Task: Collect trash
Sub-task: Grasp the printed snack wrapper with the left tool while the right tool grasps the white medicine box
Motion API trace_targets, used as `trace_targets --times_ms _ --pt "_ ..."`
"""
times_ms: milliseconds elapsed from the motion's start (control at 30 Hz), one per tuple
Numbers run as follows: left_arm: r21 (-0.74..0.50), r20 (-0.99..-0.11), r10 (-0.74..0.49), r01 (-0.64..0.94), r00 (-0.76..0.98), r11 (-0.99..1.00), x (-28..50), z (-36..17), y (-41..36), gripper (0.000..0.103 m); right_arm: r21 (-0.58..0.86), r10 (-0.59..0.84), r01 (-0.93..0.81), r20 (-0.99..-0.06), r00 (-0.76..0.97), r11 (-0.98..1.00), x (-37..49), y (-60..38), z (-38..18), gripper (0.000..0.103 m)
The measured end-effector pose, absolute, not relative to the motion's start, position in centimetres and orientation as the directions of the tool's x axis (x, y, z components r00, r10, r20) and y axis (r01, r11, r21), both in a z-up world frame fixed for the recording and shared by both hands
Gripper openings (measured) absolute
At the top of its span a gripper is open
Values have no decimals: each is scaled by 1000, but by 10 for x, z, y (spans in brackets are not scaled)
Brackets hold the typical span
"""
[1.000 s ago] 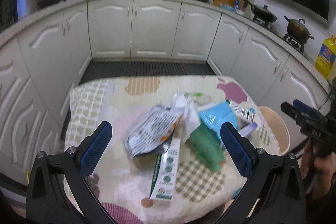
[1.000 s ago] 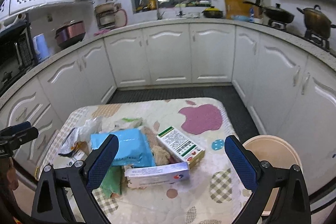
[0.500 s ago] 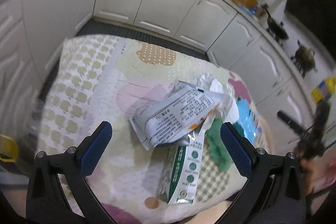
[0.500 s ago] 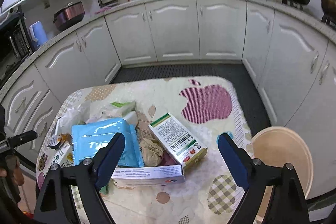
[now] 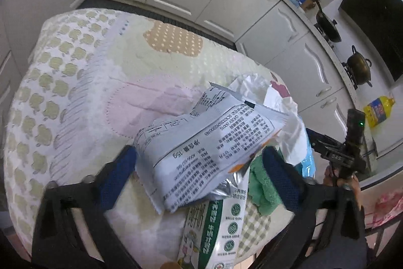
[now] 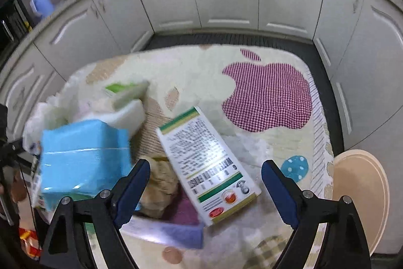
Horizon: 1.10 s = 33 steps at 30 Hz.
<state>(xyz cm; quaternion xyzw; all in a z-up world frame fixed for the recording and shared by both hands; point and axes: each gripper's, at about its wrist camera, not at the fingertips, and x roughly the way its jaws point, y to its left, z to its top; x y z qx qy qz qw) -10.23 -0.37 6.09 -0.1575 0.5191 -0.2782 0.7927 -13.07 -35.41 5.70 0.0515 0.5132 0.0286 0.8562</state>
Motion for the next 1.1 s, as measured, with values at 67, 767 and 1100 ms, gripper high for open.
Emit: trace_targets --times_ms 67,767,1100 --pt "-531 -745 -602 289 288 796 -98 56 -4 78 113 100 -1 -883 459 994 -126 -355 50 89" --pt "-449 -723 -548 316 420 835 -111 99 24 14 139 105 8 -785 610 990 -145 -356 105 51" --pt "-422 -651 -560 370 512 828 -130 164 14 14 154 124 -14 -735 666 988 -181 -360 136 51"
